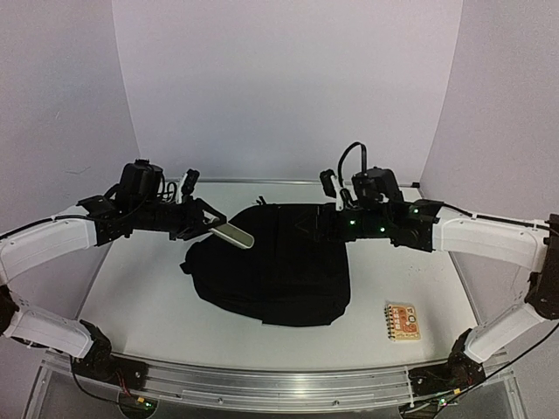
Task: Pack the student bag
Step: Place the personal item in the student bag.
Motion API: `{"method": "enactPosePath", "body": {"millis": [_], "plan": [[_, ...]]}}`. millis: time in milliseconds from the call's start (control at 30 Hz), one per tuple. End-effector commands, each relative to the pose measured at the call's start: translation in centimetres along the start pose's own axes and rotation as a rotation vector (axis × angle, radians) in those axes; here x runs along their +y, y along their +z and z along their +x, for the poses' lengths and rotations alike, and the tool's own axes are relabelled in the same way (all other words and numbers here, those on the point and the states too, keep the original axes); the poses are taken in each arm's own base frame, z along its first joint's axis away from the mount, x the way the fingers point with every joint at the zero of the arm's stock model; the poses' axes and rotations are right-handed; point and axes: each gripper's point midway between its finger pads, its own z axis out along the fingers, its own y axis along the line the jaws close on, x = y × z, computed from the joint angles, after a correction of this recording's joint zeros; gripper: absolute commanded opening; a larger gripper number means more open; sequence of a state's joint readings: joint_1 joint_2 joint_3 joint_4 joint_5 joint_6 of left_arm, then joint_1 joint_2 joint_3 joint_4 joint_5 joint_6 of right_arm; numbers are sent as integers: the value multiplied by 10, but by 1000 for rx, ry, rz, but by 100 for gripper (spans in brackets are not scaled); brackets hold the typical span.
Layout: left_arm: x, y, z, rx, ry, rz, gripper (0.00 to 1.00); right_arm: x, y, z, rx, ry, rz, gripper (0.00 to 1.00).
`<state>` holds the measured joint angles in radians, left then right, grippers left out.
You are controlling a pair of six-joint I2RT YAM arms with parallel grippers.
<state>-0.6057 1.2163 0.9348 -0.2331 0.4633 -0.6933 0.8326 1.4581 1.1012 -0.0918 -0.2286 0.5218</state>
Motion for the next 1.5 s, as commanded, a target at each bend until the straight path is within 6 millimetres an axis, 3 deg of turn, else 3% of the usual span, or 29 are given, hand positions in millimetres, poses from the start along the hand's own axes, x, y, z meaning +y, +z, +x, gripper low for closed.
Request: {"method": "enactPosePath", "body": {"millis": [0, 233, 467, 733, 900, 1067, 1133, 1300, 1467], "plan": [[18, -8, -10, -51, -78, -56, 0, -39, 5, -25, -73, -16, 278, 64], [24, -6, -10, -54, -83, -66, 0, -47, 32, -27, -55, -39, 397, 62], [30, -8, -4, -49, -91, -72, 0, -35, 53, -19, -38, -93, 447, 71], [30, -12, -2, -55, -94, -70, 0, -51, 65, -11, -38, -162, 650, 73], [30, -14, -3, -62, -94, -71, 0, -48, 75, -10, -42, -205, 700, 73], [29, -13, -4, -66, -104, -65, 0, -42, 84, -11, -66, -242, 760, 84], [28, -11, -6, -74, -115, -53, 0, -41, 83, -14, -90, -245, 799, 76], [23, -4, -17, -91, -121, -27, 0, -42, 76, -19, -128, -225, 832, 31], [14, 8, -27, -85, -115, 18, 0, -35, 61, -32, -167, -189, 812, 4]]}}
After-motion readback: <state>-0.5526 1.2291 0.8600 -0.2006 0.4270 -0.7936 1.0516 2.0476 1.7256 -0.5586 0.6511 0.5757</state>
